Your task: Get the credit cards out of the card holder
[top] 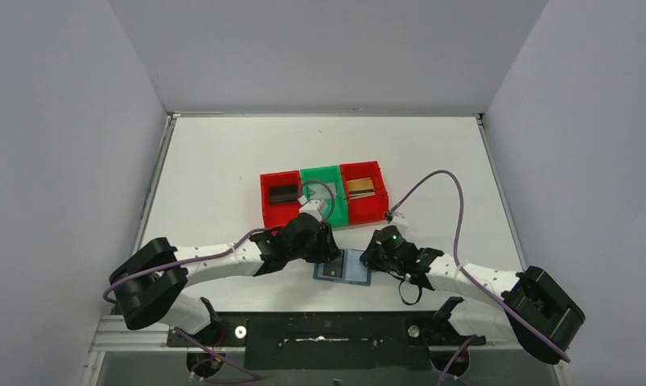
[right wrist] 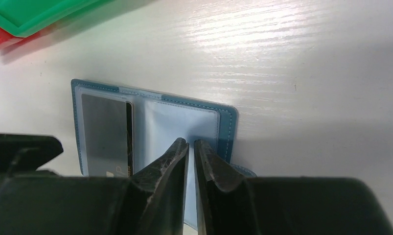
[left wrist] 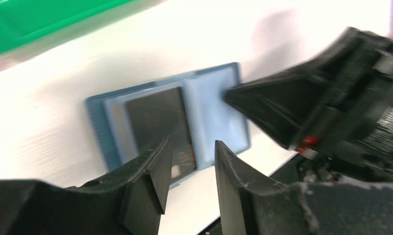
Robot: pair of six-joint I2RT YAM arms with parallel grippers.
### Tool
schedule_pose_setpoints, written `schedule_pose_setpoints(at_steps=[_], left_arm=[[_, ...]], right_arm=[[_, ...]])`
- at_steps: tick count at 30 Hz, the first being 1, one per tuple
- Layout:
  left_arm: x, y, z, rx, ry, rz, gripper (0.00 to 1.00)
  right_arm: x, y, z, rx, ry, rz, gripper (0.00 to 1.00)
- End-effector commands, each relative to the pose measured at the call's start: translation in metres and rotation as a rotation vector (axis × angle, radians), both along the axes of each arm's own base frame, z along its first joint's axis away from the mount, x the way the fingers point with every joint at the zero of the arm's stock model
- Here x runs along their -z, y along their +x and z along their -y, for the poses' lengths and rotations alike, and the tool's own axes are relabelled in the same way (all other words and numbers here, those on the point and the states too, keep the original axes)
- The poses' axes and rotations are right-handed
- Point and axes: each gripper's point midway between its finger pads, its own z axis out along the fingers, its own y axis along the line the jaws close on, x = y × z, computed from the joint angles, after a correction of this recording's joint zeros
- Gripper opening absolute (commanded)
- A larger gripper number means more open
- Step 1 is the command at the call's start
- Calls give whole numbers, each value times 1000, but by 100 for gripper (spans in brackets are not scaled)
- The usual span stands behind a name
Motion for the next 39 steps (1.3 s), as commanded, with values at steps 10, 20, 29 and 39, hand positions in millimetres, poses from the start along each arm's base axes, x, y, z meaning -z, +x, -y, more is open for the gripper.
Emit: schedule_pose_setpoints(at_steps=[10,20,29,39], left_arm=[[45,-4,-28,-38,124,-42,38],[55,-12,-35,-44,150,-65,30],[56,-14,-34,-24,159,-68,30],[67,-16,-32,-11,250,-74,17]], right_arm=[[-34,9,-43,-141,123,82,18],[-22,5,-64,-136,163,27,29],[-11,-3,-64,-84,210,-2,30],[-12,-2,-65,-82,211,10,13]])
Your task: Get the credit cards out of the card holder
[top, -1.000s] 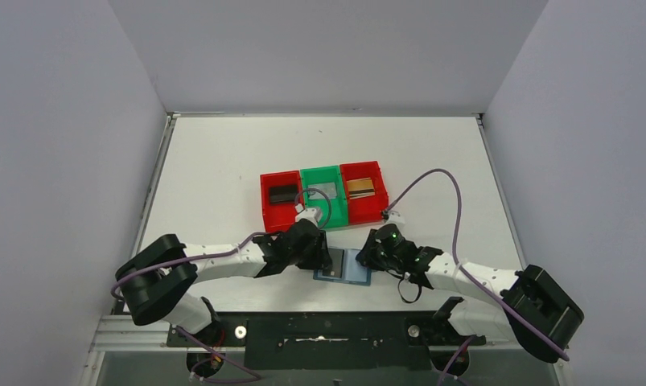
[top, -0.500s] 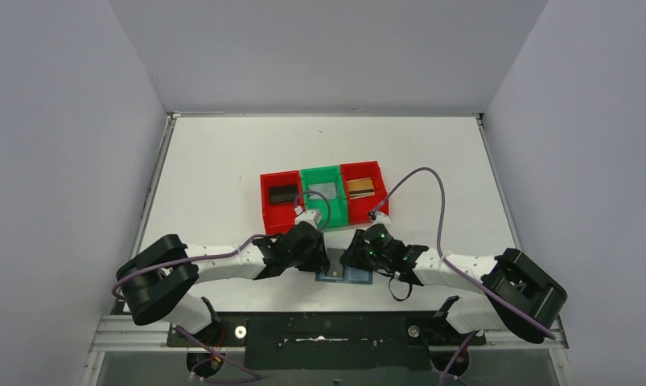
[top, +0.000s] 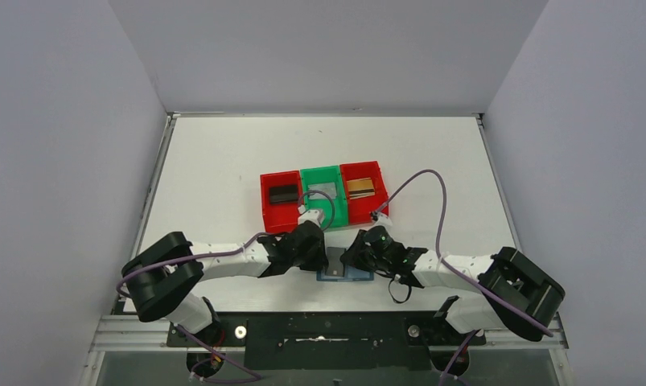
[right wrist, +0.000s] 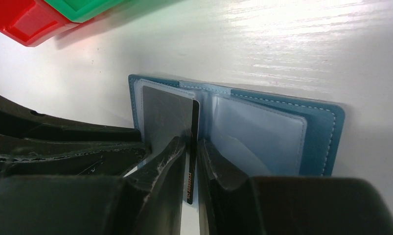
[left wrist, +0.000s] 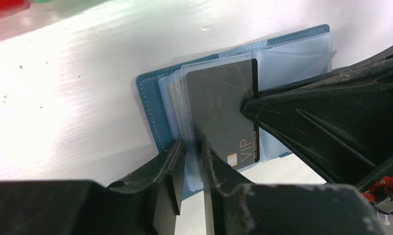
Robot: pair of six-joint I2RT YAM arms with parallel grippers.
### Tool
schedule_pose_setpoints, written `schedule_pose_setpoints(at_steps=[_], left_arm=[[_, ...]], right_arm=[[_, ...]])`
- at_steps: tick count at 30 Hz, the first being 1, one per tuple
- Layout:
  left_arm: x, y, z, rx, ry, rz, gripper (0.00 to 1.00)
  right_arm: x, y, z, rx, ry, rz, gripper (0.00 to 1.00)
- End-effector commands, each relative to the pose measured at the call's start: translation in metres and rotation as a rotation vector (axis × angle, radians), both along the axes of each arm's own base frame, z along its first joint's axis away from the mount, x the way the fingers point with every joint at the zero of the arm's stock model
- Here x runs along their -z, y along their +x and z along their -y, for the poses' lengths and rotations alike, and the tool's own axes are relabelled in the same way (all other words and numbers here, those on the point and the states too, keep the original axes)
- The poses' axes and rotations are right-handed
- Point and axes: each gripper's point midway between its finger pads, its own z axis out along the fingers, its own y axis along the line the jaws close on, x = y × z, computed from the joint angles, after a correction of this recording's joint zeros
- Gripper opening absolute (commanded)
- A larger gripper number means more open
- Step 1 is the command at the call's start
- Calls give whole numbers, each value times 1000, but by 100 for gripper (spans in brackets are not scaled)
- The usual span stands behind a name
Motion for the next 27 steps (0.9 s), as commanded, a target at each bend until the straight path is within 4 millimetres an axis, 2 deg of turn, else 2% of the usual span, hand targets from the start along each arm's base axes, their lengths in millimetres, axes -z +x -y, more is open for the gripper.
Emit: schedule_pose_setpoints(at_steps=[1,11,16,19,22,27], left_arm=[[12,-8,1,24,61,-22,15],[23,-8,-7,-2,112,-35,7],[27,-8,-8,-9,123,-41,4],[27,-9,-7,-6,122,-45,4],[27,-9,-6,-4,119,-45,3],[28,-9,-6,-4,124,-47,2]], right_arm=[[-11,2,-8,2,52,38,12],[-25,0,-3,0,122,77,0],[-26,-2,-1,-10,142,71,6],[-27,-3,-1,-17,156,73,17],[-27,-4,-4,-28,181,67,22],[-25,-6,-4,-31,187,62,15]])
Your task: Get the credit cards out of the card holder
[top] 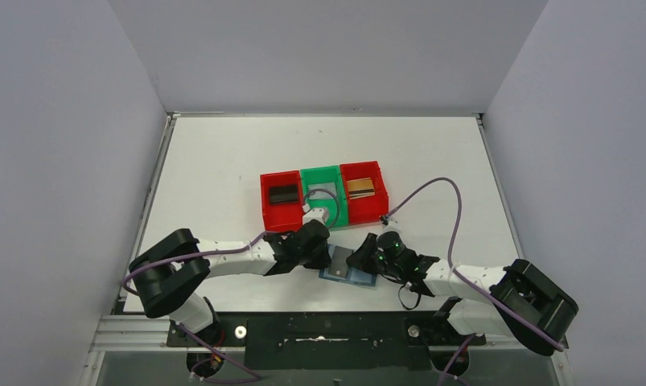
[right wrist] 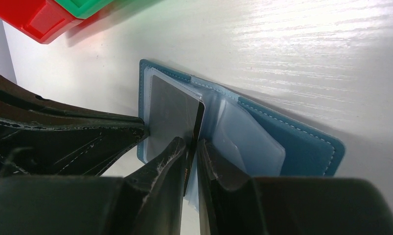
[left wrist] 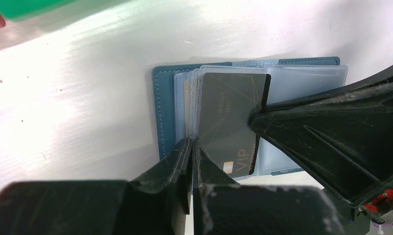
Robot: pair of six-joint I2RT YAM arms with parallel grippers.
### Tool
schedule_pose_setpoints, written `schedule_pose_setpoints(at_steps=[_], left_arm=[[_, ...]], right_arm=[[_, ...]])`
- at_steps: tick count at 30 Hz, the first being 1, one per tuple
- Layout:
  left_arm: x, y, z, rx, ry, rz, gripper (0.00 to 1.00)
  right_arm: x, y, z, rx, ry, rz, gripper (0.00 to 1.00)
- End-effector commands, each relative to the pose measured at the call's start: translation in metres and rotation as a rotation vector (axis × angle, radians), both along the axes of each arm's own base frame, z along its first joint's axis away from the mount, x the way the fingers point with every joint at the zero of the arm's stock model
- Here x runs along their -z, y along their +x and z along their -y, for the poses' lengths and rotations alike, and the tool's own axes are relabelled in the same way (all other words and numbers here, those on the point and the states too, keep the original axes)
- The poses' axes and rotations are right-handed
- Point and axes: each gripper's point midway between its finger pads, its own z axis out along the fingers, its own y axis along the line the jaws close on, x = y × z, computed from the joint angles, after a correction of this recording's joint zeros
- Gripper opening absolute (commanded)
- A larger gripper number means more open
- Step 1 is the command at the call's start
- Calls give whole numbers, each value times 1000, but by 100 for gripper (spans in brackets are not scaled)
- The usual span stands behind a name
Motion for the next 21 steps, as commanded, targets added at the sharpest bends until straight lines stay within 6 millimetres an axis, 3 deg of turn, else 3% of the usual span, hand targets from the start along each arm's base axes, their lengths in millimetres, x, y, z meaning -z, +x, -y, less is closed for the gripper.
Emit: schedule_pose_setpoints(at_steps=[1,9,12,15,21], left_arm=[[30,-14,-19,8,117,-61,1],[33,-14,-21,-6,132,-69,0],[34,-14,-20,-7,136,-71,0],[33,-14,-18,-2,132,-72,0],[33,-14,-19,-6,135,-72,0]], right_arm=[[-22,0,-20,-48,114,40,15],[-31,-3,-19,-90,125,81,11],[-32,-5,-20,-99,130,81,23],[-31,-5,-21,-100,140,77,25],[-30,-6,-22,-112,141,82,10]])
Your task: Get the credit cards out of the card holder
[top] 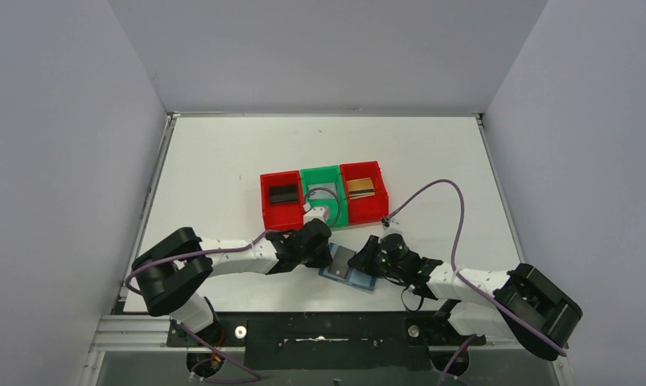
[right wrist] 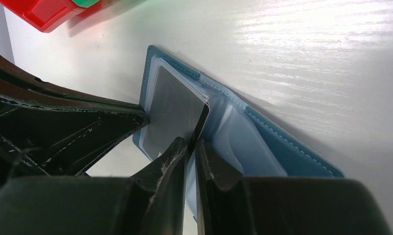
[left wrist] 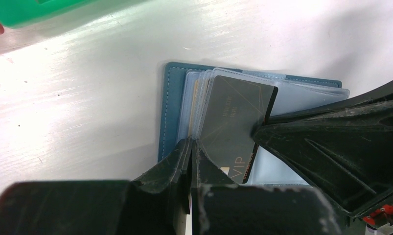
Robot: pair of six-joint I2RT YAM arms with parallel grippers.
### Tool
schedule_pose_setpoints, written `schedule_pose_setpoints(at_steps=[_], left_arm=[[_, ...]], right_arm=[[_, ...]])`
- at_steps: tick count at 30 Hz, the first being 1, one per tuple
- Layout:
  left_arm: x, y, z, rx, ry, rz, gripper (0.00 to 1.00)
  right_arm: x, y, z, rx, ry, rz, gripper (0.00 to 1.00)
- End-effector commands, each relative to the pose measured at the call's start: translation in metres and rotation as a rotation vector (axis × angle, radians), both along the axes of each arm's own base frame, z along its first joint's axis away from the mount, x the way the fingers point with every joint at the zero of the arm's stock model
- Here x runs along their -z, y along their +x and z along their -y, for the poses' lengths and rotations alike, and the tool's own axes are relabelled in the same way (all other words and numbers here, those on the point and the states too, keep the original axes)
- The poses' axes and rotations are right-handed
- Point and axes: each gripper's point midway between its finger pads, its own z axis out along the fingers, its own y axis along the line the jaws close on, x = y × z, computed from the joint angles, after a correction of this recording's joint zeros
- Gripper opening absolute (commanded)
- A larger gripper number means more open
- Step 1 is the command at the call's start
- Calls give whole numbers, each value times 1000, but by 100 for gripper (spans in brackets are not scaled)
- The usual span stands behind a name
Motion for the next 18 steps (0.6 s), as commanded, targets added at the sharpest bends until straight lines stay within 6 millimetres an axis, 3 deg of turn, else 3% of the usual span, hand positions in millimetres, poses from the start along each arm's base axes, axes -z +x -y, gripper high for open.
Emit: schedule_pose_setpoints(at_steps=[1,4,13,18], left_arm=[[34,-17,-24,8,138,-67,0],[34,-16,-26,2,145,-67,0],[34,-16,-29,-12,160,-70,0],[22,-18,-25,8,135,-52,0]], right_arm=[[-31,0,-25,-81,128,61,8],[-32,0,-23,-83,124,75,2],[-36,-4,-17,-119,138,79,2],[-33,-7,-16,-180,149,65,2]])
